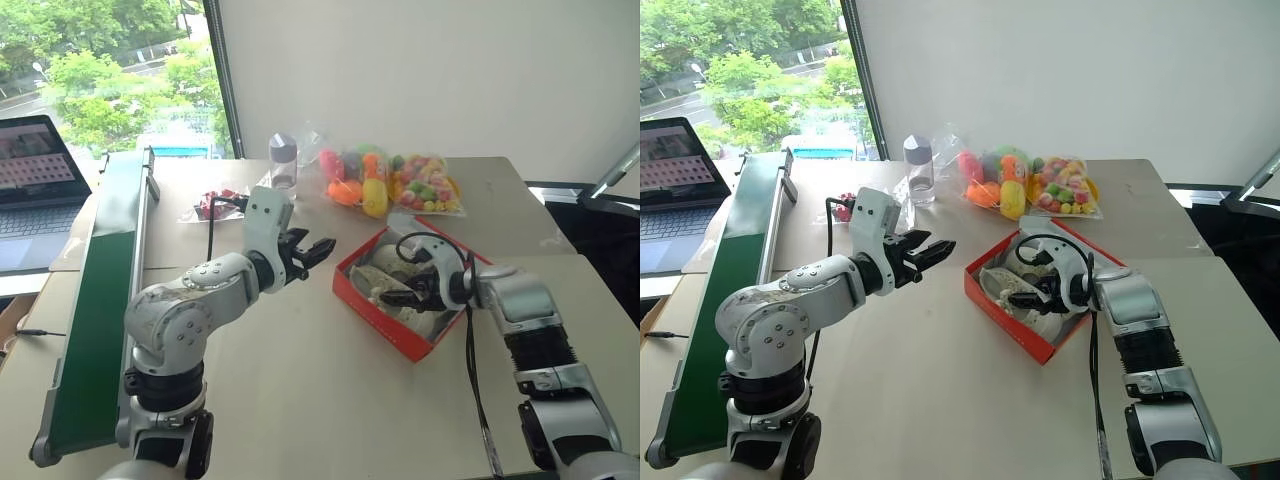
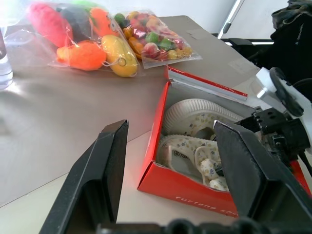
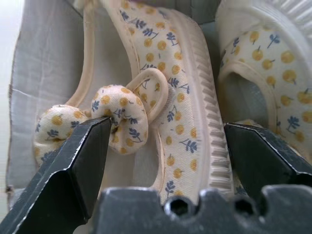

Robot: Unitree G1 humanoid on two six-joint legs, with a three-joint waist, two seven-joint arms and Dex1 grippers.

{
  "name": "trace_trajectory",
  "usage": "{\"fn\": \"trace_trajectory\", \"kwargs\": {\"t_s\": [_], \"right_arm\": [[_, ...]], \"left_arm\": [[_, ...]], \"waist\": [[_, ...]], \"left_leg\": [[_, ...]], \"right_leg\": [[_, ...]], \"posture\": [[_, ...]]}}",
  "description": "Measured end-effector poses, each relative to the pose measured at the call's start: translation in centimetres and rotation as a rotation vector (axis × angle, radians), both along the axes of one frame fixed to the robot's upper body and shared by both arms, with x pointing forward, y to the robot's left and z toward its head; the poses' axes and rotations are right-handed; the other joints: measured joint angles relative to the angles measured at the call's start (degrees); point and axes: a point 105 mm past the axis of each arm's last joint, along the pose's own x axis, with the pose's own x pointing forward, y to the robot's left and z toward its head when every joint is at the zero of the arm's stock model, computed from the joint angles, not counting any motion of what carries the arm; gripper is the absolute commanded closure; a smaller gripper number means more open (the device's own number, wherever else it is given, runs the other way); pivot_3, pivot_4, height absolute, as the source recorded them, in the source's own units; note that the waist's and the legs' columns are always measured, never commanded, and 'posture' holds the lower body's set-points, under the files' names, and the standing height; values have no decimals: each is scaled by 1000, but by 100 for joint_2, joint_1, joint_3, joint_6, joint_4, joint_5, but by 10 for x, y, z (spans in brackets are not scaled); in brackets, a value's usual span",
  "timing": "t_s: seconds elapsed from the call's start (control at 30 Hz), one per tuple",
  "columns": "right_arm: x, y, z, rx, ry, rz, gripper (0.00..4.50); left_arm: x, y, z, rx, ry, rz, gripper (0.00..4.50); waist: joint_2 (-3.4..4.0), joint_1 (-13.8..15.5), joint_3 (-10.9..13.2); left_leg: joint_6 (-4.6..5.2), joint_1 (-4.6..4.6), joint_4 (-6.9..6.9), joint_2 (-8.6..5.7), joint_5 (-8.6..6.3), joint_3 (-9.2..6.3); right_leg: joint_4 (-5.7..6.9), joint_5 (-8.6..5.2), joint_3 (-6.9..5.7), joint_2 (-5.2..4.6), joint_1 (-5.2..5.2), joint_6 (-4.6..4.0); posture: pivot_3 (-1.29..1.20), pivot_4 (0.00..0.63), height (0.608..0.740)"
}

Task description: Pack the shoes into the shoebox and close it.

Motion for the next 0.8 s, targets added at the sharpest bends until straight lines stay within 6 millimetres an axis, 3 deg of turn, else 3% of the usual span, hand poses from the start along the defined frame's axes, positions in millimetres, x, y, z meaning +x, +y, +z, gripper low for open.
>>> {"fn": "trace_trajectory", "kwargs": {"t_s": [0.2, 0.33, 0.4, 0.5, 0.6, 0.8], "right_arm": [[1, 1, 68, 106, -133, 35, 26], [-5, -17, 102, 157, -181, -7, 26], [-13, -35, 118, 152, -213, -55, 537], [-30, -71, 125, 116, -226, -159, 1444], [-50, -108, 119, 71, -203, -291, 2501], [-86, -150, 102, 39, -166, -460, 4390]], "left_arm": [[0, -1, -3, 15, 8, -26, 1518], [-3, 5, -7, 82, 6, -75, 1518], [-7, 7, -9, 119, 8, -143, 1518], [-16, 7, -13, 168, 25, -273, 1518], [-26, 1, -12, 186, 26, -419, 1518], [-30, -10, -6, 202, 1, -590, 1518]], "waist": [[6, 119, 5], [11, 181, 12], [12, 213, 12], [12, 275, 12], [14, 287, 12], [18, 268, 10]], "left_leg": [[23, -17, 0, -12, -13, -6], [24, -23, 0, -18, -13, -7], [27, -29, 0, -20, -15, -8], [31, -40, 0, -21, -18, -17], [44, -50, 0, -25, -25, -14], [49, -47, 4, -27, -27, -10]], "right_leg": [[-16, -6, 34, -3, -8, 12], [-21, -7, 35, -6, -10, 12], [-25, -7, 35, -6, -12, 12], [-44, -10, 26, -5, -11, 16], [-55, -12, 25, -8, -11, 21], [-58, -9, 28, -4, -6, 31]], "posture": [[0, 150, 740], [0, 150, 740], [0, 150, 740], [0, 150, 740], [0, 150, 740], [0, 150, 740]]}}
